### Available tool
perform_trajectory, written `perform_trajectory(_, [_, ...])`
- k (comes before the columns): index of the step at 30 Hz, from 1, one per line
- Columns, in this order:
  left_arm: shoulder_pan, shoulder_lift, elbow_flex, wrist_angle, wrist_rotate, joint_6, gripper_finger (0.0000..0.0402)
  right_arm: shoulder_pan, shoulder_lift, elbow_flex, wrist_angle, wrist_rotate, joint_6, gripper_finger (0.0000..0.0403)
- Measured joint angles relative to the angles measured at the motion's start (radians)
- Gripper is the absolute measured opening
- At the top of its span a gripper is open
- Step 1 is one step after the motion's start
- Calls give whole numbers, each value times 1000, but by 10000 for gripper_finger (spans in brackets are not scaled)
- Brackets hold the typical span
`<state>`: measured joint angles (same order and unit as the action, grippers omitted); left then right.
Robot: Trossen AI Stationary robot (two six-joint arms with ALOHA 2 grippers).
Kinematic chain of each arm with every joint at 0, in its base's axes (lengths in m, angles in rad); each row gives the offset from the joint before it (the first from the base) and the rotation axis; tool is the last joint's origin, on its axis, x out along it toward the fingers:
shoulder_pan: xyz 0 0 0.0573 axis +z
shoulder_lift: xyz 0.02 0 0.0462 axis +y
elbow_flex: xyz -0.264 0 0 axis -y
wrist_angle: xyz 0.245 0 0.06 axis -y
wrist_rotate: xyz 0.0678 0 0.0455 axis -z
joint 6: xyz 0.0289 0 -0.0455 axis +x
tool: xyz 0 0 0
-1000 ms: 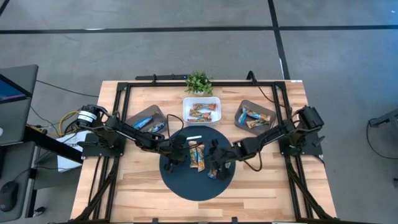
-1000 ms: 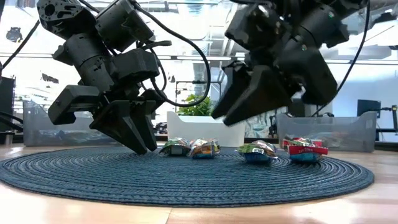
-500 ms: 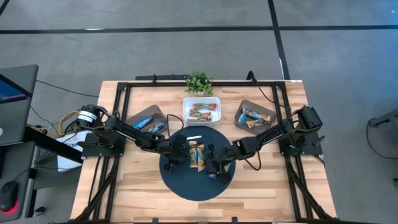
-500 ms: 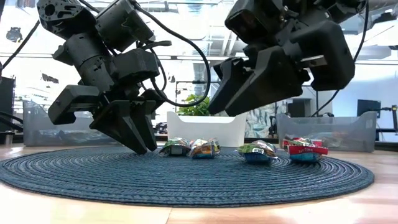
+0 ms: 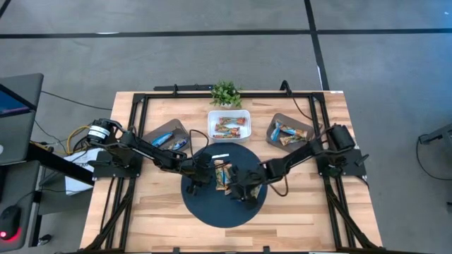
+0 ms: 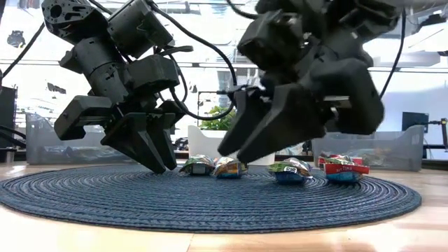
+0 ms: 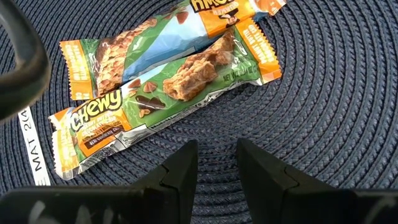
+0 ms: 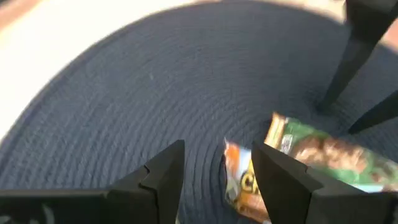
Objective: Pick and place Granola Bars by type
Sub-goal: Put the yellow granola bar into the right black bin
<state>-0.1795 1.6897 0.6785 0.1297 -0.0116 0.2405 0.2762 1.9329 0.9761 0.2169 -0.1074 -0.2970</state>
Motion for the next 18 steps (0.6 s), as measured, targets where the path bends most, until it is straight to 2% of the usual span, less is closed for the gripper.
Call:
perform_trajectory(6, [0,0,0,-2,0,0,107,-4,4,55,-111,1,17,174])
perform_trajectory(13, [0,0,0,-2,0,0,107,-5,4,56,-138,4,34,158])
perform_trajectory(18, [0,0,0,-1,0,0,107,-10,4,55,-145,53,27,135])
